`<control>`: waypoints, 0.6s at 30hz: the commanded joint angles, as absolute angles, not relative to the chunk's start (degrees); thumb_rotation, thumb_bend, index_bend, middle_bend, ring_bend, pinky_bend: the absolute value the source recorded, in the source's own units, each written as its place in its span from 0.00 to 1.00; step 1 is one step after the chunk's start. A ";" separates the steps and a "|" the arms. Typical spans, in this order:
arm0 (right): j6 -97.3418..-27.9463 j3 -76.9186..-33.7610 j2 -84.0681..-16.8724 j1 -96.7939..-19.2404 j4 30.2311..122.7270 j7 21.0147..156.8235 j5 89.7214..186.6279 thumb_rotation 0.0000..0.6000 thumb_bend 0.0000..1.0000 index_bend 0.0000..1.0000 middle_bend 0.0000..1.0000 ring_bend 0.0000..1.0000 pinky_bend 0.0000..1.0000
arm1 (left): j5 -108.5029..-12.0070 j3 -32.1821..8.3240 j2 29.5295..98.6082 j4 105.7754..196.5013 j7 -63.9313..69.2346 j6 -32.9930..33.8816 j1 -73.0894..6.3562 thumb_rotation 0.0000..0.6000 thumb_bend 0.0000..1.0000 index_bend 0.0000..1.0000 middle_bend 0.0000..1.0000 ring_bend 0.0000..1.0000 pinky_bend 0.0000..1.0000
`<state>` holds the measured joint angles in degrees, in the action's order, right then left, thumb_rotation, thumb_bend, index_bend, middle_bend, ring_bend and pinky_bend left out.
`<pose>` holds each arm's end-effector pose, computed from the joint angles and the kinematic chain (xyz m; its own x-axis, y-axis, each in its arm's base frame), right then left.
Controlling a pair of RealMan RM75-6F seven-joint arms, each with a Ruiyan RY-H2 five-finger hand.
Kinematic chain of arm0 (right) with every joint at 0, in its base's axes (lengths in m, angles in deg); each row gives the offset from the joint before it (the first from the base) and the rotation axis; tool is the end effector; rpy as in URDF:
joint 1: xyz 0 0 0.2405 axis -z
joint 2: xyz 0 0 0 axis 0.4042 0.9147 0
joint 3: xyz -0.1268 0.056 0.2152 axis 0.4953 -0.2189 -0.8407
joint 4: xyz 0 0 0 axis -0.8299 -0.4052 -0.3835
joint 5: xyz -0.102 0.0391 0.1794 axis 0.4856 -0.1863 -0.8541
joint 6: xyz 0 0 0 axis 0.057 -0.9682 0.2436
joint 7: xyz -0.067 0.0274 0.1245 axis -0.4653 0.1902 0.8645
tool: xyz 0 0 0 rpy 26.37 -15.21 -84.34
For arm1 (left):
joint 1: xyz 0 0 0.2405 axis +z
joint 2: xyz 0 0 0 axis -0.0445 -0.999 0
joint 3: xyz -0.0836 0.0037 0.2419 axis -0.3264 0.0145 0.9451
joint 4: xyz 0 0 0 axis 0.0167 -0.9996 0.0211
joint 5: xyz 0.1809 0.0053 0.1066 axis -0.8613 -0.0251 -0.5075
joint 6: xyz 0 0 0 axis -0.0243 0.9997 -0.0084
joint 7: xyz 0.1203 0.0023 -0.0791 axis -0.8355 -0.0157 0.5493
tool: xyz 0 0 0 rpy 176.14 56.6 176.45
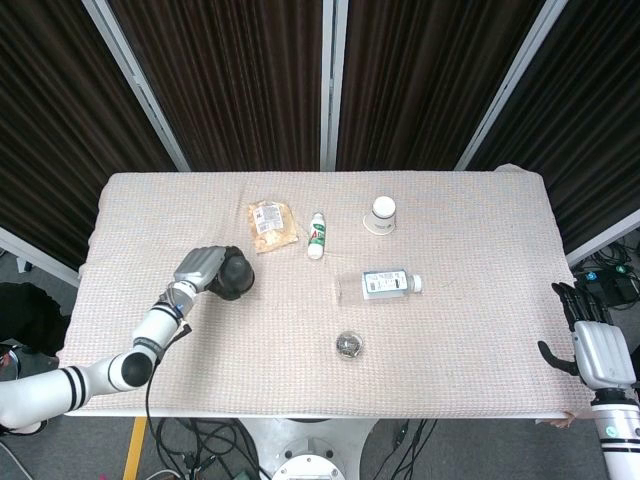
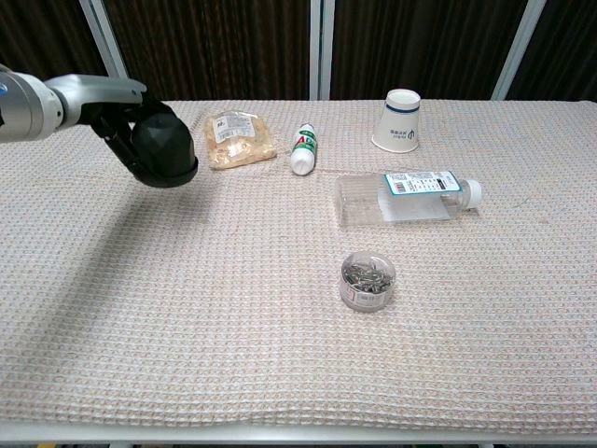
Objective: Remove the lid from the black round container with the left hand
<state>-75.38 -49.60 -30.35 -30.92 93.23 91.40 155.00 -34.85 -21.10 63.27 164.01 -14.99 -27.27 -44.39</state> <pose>-0.3296 -0.1988 0.1585 0.3447 -0.0946 0.9339 -0.9331 0.0743 0.3519 -0.1593 0.3802 0.0002 0.1611 0.5411 0.8254 0.9868 -0.0738 -0.1441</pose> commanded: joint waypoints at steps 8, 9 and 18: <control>-75.23 -49.56 -30.47 -30.94 92.47 92.38 155.10 1.00 0.21 0.04 0.07 0.00 0.01 | -70.09 -28.45 65.21 171.55 -8.64 10.50 -45.05 1.00 0.24 0.36 0.41 0.27 0.38; -75.19 -49.58 -30.44 -30.94 92.36 92.50 155.03 1.00 0.21 0.04 0.07 0.00 0.01 | -69.52 -27.62 65.27 171.28 -8.57 9.79 -44.73 1.00 0.24 0.36 0.41 0.27 0.38; -73.97 -49.44 -30.99 -31.36 91.78 92.60 154.63 1.00 0.21 0.04 0.07 0.00 0.01 | -38.93 -12.13 55.18 168.94 -16.10 -30.98 -50.85 1.00 0.24 0.35 0.41 0.27 0.38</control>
<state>-73.99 -49.45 -30.97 -31.34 91.80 92.62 154.65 -69.23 -21.83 61.66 169.63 -12.16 4.29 -45.68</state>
